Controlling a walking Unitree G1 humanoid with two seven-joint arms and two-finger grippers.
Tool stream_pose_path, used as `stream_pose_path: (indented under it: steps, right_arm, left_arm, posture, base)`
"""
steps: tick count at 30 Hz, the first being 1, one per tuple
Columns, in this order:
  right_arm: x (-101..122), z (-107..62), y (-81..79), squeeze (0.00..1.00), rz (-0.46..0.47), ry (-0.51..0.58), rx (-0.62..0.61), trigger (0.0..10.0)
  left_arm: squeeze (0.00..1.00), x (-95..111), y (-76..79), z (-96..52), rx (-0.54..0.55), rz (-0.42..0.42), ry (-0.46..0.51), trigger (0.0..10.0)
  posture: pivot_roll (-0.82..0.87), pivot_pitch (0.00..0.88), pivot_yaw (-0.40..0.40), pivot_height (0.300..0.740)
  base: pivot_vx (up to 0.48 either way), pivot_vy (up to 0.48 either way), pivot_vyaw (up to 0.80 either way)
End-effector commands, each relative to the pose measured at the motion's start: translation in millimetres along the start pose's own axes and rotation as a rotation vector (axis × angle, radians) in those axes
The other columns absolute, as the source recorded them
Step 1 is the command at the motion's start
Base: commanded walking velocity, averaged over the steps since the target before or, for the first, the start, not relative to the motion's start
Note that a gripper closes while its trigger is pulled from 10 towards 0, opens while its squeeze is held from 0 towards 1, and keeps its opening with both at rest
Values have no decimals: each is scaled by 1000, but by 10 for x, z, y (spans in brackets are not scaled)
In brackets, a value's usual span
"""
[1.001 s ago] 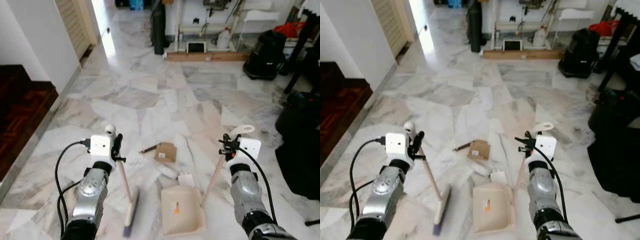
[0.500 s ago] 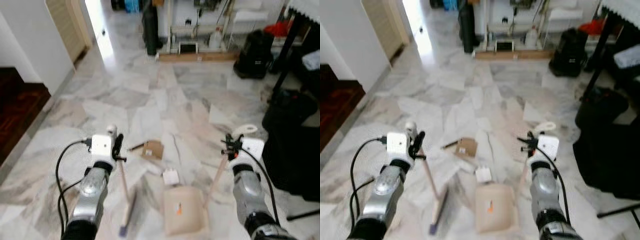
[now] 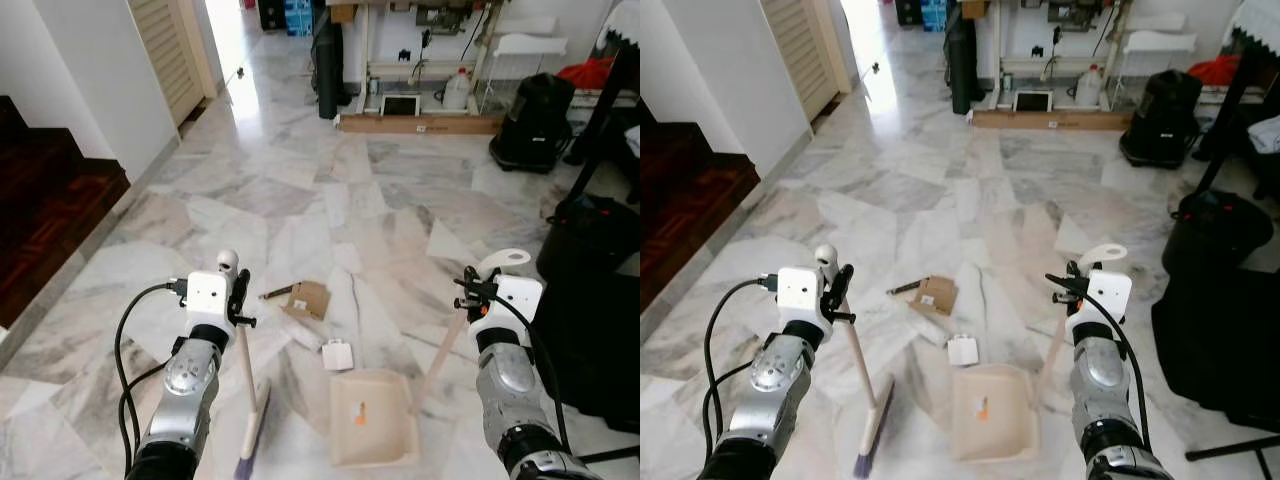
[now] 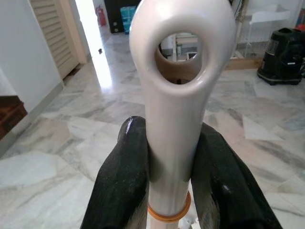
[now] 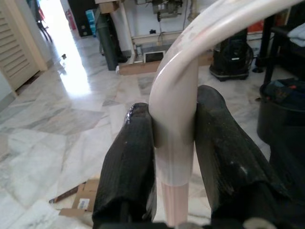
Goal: Sweep floor
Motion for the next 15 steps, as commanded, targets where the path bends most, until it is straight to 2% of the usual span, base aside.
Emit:
stream_pose_path:
  steps: [1,15]
  right_arm:
    - [122,45,-69,0,9,49,19,10000]
    - [135,53,-71,0,19,51,20,10000]
  left_arm:
    - [0,69,-71,14,23,4,33,10000]
    - [0,87,-82,15,27,-19,41,10000]
  posture:
    - [8,9,46,740]
    - [8,29,44,740]
  base:
    - [0,0,0]
    - [0,0,0]
Point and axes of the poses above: a point about 5 cm out from each wrist's last joint towards the gripper, its own z axis pointing out of the wrist towards the gripper, its own x axis along the axis of the wrist's last joint, y = z × x, the point moved 6 cm from there along z, pointing out of the wrist towards the gripper, and after that the axes turned 12 degrees about z, right-handed, at the moved point
